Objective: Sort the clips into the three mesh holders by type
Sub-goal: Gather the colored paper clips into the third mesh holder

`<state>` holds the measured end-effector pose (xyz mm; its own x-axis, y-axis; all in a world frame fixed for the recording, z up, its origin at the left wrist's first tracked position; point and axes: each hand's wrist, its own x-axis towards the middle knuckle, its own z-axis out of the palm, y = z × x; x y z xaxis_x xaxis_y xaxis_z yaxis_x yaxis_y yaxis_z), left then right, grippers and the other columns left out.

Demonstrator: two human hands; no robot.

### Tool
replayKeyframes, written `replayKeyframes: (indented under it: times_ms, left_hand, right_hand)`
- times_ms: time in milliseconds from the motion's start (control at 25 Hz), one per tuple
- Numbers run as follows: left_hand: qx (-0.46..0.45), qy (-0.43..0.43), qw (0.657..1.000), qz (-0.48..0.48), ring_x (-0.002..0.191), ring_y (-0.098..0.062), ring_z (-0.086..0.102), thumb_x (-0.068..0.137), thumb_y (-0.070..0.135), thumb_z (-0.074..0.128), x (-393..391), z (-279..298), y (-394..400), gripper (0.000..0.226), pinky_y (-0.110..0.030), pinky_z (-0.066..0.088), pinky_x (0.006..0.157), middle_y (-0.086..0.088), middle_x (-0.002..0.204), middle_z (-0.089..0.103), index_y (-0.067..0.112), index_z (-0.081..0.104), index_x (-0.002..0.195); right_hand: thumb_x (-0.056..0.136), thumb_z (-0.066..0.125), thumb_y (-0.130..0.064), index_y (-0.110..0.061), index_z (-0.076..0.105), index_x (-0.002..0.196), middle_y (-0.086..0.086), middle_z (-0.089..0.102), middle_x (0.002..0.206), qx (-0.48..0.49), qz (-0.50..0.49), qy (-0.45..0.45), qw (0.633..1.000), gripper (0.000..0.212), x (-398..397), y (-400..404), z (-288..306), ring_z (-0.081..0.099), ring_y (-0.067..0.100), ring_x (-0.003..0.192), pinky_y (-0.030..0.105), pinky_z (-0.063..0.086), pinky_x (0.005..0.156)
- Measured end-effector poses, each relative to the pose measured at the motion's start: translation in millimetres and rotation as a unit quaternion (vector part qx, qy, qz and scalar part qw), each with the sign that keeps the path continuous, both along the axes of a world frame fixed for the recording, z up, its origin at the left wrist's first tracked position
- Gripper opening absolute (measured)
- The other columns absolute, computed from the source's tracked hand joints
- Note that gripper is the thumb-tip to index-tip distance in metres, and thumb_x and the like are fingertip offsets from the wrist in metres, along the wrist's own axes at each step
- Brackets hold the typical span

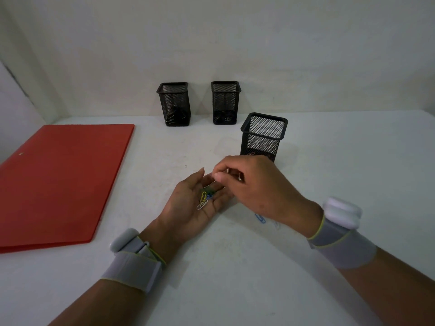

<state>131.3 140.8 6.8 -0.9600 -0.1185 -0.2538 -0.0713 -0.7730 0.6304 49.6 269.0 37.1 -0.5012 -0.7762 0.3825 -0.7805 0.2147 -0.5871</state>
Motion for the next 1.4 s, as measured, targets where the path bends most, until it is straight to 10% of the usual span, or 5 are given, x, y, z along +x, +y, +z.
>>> replayKeyframes:
  times_ms: [160, 360, 800, 1000, 1400]
  left_hand:
    - [-0.038, -0.032, 0.998, 0.046, 0.046, -0.010, 0.048, 0.100, 0.026, 0.038, -5, 1, 1, 0.027, -0.018, 0.039, 0.041, -0.005, 0.069, 0.060, 0.008, 0.058, 0.101]
    - [-0.195, -0.001, 0.972, 0.130, 0.037, -0.005, 0.020, 0.102, 0.026, 0.036, -31, 38, 13, 0.027, -0.018, 0.015, 0.034, 0.007, 0.047, 0.033, 0.014, 0.055, 0.089]
    - [-0.565, 0.052, 0.819, 0.087, 0.059, -0.010, 0.047, 0.100, 0.049, 0.028, -148, 103, 43, 0.053, -0.027, 0.035, 0.059, 0.004, 0.069, 0.058, 0.019, 0.068, 0.080]
    - [-0.571, 0.088, 0.803, 0.147, 0.073, -0.010, 0.060, 0.102, 0.040, 0.033, -150, 92, 50, 0.048, -0.020, 0.043, 0.066, 0.000, 0.079, 0.069, 0.016, 0.069, 0.083]
    - [-0.471, 0.086, 0.797, 0.369, 0.061, -0.009, 0.045, 0.101, 0.032, 0.039, -93, 35, 27, 0.041, -0.025, 0.036, 0.058, 0.000, 0.065, 0.052, 0.014, 0.064, 0.074]
  right_hand:
    - [0.092, 0.060, -0.032, -0.028, 0.069, 0.087, -0.005, 0.062, 0.060, 0.006, -0.042, -0.018, 0.999, 0.011, -13, 43, -8, 0.052, 0.010, 0.052, 0.028, 0.045, 0.055]
    - [0.091, 0.061, -0.026, -0.033, 0.068, 0.083, -0.012, 0.068, 0.074, 0.042, -0.103, -0.081, 0.991, 0.013, -25, 98, -23, 0.060, 0.007, 0.061, 0.019, 0.046, 0.058]
    - [0.070, 0.075, -0.051, -0.040, 0.066, 0.100, -0.021, 0.053, 0.094, 0.233, -0.042, -0.063, 0.970, 0.033, -34, 124, -17, 0.053, -0.003, 0.083, 0.012, 0.040, 0.069]
    - [0.082, 0.073, -0.027, -0.032, 0.067, 0.085, -0.013, 0.061, 0.084, 0.186, -0.059, -0.085, 0.977, 0.008, -35, 124, -21, 0.058, -0.002, 0.074, 0.010, 0.039, 0.064]
    - [0.094, 0.043, 0.001, -0.027, 0.059, 0.085, -0.008, 0.057, 0.085, 0.115, -0.090, -0.104, 0.984, 0.033, -28, 118, -21, 0.057, 0.001, 0.071, 0.016, 0.044, 0.068]
